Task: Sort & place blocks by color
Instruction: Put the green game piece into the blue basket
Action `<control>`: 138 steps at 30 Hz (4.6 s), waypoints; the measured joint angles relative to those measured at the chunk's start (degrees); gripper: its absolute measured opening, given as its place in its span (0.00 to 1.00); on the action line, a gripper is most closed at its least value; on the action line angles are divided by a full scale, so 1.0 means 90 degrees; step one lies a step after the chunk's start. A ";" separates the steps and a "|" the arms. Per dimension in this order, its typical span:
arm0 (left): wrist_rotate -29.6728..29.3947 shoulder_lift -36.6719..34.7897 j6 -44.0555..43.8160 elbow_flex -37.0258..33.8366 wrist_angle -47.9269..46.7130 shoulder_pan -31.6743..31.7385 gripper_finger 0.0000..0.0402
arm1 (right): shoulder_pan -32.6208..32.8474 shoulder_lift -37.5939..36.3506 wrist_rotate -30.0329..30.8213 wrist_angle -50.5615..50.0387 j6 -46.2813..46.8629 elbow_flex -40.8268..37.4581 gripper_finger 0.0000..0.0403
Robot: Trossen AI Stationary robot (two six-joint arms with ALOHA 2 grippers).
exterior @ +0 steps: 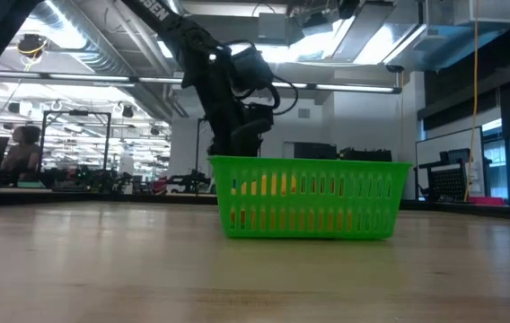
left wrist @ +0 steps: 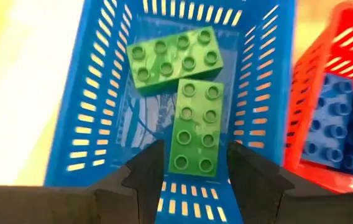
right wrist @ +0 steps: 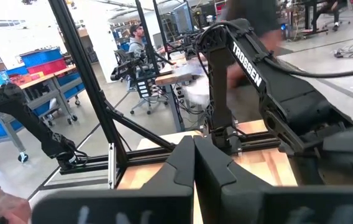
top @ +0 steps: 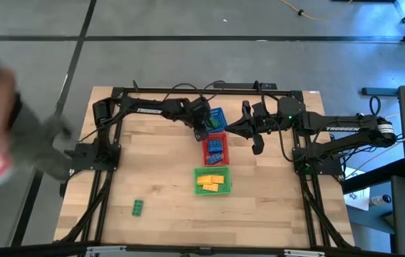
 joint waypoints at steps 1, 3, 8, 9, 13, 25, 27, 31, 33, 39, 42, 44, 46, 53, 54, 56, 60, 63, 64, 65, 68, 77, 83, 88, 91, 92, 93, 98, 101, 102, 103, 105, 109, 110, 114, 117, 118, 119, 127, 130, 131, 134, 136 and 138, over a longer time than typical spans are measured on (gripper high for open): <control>0.0000 -0.0084 0.0056 0.0000 -0.0023 0.0000 0.41 | 0.0002 0.0000 0.0000 -0.0002 -0.0038 0.0000 0.00; -0.0044 -0.0271 0.0232 -0.0002 -0.0026 0.0018 0.41 | 0.0000 0.0000 -0.0002 -0.0002 -0.0080 0.0000 0.00; -0.0163 -0.1110 0.0552 -0.0002 -0.0047 0.0177 0.41 | 0.0002 -0.0002 0.0117 0.0005 -0.0111 0.0000 0.00; -0.0133 -0.1308 0.0552 -0.0002 -0.0067 0.0218 0.41 | 0.0000 -0.0002 0.0136 0.0005 -0.0120 0.0000 0.00; 0.0169 -0.2221 0.0507 -0.0002 0.0178 0.0260 0.41 | 0.0000 -0.0002 0.0151 0.0009 -0.0173 0.0000 0.00; 0.0402 -0.4511 0.0173 -0.0434 0.2166 -0.1034 0.41 | 0.0001 -0.0002 -0.0108 0.0018 -0.0273 0.0000 0.00; 0.0146 -0.4768 0.0170 -0.0846 0.2691 -0.1242 0.41 | 0.0002 -0.0002 -0.0192 0.0017 -0.0273 0.0000 0.00; -0.0075 -0.5269 -0.0057 -0.1846 0.3780 -0.1602 0.41 | 0.0000 -0.0002 -0.0234 0.0017 -0.0273 0.0000 0.00; -0.0088 -0.5454 -0.0216 -0.2387 0.4294 -0.1757 0.40 | 0.0000 -0.0002 -0.0236 0.0016 -0.0273 0.0000 0.00; 0.0005 -0.5770 -0.0626 -0.3580 0.5502 -0.2131 0.40 | 0.0002 -0.0002 -0.0240 0.0010 -0.0273 0.0000 0.00; -0.0030 -0.5819 -0.0705 -0.3775 0.5576 -0.2202 0.40 | 0.0002 -0.0002 -0.0243 0.0008 -0.0273 0.0000 0.00; -0.0122 -0.5821 -0.0696 -0.3796 0.5576 -0.2208 0.39 | 0.0000 -0.0002 -0.0243 0.0007 -0.0273 0.0000 0.00; -0.0148 -0.5826 -0.0638 -0.3796 0.5591 -0.2203 0.36 | 0.0000 -0.0002 -0.0243 0.0007 -0.0273 0.0000 0.00; -0.0164 -0.5826 -0.0616 -0.3796 0.5552 -0.2027 0.18 | 0.0000 -0.0002 -0.0243 0.0005 -0.0270 0.0000 0.00; -0.0147 -0.5826 -0.0616 -0.3796 0.5552 -0.2005 0.15 | 0.0002 -0.0002 -0.0243 0.0005 -0.0265 0.0000 0.00; -0.0118 -0.5826 -0.0613 -0.3796 0.5550 -0.1956 0.07 | 0.0002 -0.0002 -0.0245 0.0005 -0.0261 0.0000 0.00; -0.0112 -0.5836 -0.0458 -0.3793 0.5545 -0.1906 0.02 | 0.0000 -0.0002 -0.0243 0.0003 -0.0251 0.0000 0.00; -0.0093 -0.5836 -0.0419 -0.3793 0.5540 -0.1906 0.00 | 0.0002 -0.0002 -0.0245 0.0002 -0.0251 0.0000 0.00; -0.0090 -0.5836 -0.0419 -0.3793 0.5540 -0.1909 0.00 | 0.0001 -0.0002 -0.0245 0.0002 -0.0251 0.0000 0.00; -0.0088 -0.5836 -0.0408 -0.3793 0.5540 -0.1907 0.00 | 0.0002 -0.0002 -0.0245 0.0002 -0.0251 0.0000 0.00; -0.0071 -0.5836 -0.0371 -0.3793 0.5540 -0.1906 0.00 | 0.0001 -0.0002 -0.0244 0.0002 -0.0258 0.0000 0.00; -0.0071 -0.5836 -0.0369 -0.3793 0.5540 -0.1906 0.00 | 0.0002 -0.0002 -0.0238 0.0002 -0.0265 0.0000 0.00; -0.0071 -0.5836 -0.0385 -0.3793 0.5540 -0.1906 0.00 | 0.0001 -0.0002 -0.0236 0.0002 -0.0268 0.0000 0.00; -0.0117 -0.5836 -0.0306 -0.3793 0.5540 -0.1909 0.01 | 0.0002 -0.0002 -0.0236 0.0000 -0.0268 0.0000 0.00; -0.0160 -0.5836 -0.0248 -0.3793 0.5540 -0.1906 0.06 | 0.0000 -0.0002 -0.0236 0.0000 -0.0268 0.0000 0.00; -0.0165 -0.5836 -0.0203 -0.3793 0.5540 -0.1906 0.08 | 0.0001 -0.0002 -0.0236 0.0000 -0.0268 0.0000 0.00; -0.0165 -0.5836 -0.0148 -0.3793 0.5540 -0.1909 0.11 | 0.0001 -0.0002 -0.0236 0.0000 -0.0268 0.0000 0.00; -0.0168 -0.5836 -0.0128 -0.3791 0.5540 -0.1906 0.26 | 0.0000 -0.0002 -0.0233 0.0000 -0.0268 0.0000 0.00; -0.0242 -0.5836 -0.0138 -0.3791 0.5539 -0.1909 0.34 | 0.0002 -0.0002 -0.0233 0.0000 -0.0268 0.0000 0.00; -0.0291 -0.5836 -0.0140 -0.3791 0.5537 -0.1908 0.37 | 0.0001 -0.0002 -0.0233 0.0000 -0.0267 0.0000 0.00; -0.0312 -0.5836 -0.0142 -0.3791 0.5537 -0.1906 0.39 | 0.0001 -0.0002 -0.0233 0.0000 -0.0253 0.0000 0.00; -0.0314 -0.5836 -0.0142 -0.3791 0.5537 -0.1906 0.42 | 0.0002 -0.0002 -0.0233 0.0000 -0.0248 0.0000 0.00; -0.0311 -0.5836 -0.0150 -0.3791 0.5537 -0.1908 0.45 | 0.0001 -0.0002 -0.0233 -0.0001 -0.0248 0.0000 0.00; -0.0309 -0.5836 -0.0155 -0.3790 0.5537 -0.1906 0.45 | 0.0002 -0.0002 -0.0233 0.0000 -0.0248 0.0000 0.00; -0.0340 -0.5834 -0.0159 -0.3350 0.4586 -0.2028 0.44 | 0.0002 -0.0002 -0.0231 -0.0002 -0.0249 0.0000 0.00; -0.0463 -0.5803 -0.0162 -0.2512 0.2579 -0.2264 0.44 | 0.0000 -0.0002 -0.0231 -0.0002 -0.0256 0.0000 0.00; -0.0543 -0.5732 -0.0196 -0.2191 0.1873 -0.2382 0.44 | 0.0002 -0.0002 -0.0231 -0.0002 -0.0256 0.0000 0.00; -0.0647 -0.5640 -0.0325 -0.1875 0.1148 -0.2519 0.44 | 0.0001 -0.0002 -0.0231 -0.0004 -0.0257 0.0000 0.00; -0.1007 -0.5037 -0.3908 -0.0661 -0.3649 -0.3858 0.44 | 0.0001 -0.0002 -0.0230 -0.0025 -0.0268 0.0000 0.00; -0.0865 -0.4854 -0.5820 -0.0781 -0.4447 -0.4499 0.44 | 0.0001 -0.0002 -0.0228 -0.0045 -0.0269 0.0000 0.00; -0.0805 -0.4778 -0.6403 -0.0841 -0.4641 -0.4727 0.44 | 0.0000 -0.0002 -0.0228 -0.0074 -0.0270 0.0000 0.00; -0.0618 -0.4559 -0.7947 -0.1051 -0.4912 -0.5421 0.44 | 0.0002 -0.0002 -0.0228 -0.0144 -0.0282 0.0000 0.00; -0.0517 -0.4388 -0.8916 -0.1225 -0.4897 -0.5860 0.44 | 0.0002 -0.0002 -0.0228 -0.0272 -0.0295 0.0000 0.00; -0.0407 -0.4187 -0.9835 -0.1339 -0.4910 -0.6279 0.44 | 0.0002 -0.0002 -0.0228 -0.0376 -0.0295 0.0000 0.00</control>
